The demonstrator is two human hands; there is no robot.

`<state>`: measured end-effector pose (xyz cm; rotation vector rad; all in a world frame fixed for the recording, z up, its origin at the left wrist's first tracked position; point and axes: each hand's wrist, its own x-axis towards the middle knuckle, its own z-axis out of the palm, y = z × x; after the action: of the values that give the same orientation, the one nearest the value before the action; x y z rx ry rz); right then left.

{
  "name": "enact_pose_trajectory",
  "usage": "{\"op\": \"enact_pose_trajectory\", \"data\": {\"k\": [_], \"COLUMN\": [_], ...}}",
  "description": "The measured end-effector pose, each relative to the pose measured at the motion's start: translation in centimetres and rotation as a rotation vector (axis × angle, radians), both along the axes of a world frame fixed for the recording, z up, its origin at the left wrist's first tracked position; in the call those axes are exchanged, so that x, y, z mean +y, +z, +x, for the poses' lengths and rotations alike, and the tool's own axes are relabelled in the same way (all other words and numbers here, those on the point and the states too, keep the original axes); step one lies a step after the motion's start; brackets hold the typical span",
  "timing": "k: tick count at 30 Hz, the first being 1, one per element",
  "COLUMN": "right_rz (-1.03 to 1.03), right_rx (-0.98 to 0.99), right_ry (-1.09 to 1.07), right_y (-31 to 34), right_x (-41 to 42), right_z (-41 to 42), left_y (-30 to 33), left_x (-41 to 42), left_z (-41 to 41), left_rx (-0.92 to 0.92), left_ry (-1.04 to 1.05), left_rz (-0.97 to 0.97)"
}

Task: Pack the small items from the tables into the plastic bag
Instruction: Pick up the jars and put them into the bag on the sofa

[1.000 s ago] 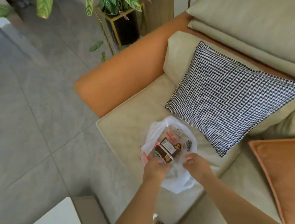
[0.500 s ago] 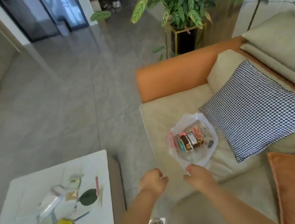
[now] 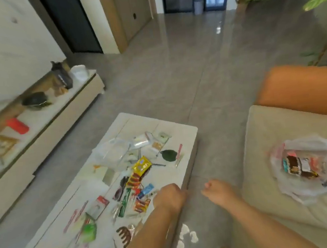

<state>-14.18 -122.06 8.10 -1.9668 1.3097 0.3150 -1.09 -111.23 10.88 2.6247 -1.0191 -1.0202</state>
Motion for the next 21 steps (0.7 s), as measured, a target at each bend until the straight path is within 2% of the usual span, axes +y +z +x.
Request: {"op": "enact_pose_trajectory", "data": {"k": [6,12,21], "right_rz": [0.038,0.052,0.098], "right_rx": [-0.094,-0.083,-0.063], "right_ry": [0.173,0.391,0.690], "right_y": [0.2,0.5,1.8], "right_x": [11.7,24.0,35.9], "right_z": [6.0,10.5,14.4], "left_y": [0.5,1.0,2.1], "left_x": [15.5,30.0,42.3], "left_z": [3.9,5.4,5.6], "left_rx": [-0.025,-0.025,0.012], "left_ry": [0.174,0.372,0.682], "left_rz": [0.044,0.037,0.029]}}
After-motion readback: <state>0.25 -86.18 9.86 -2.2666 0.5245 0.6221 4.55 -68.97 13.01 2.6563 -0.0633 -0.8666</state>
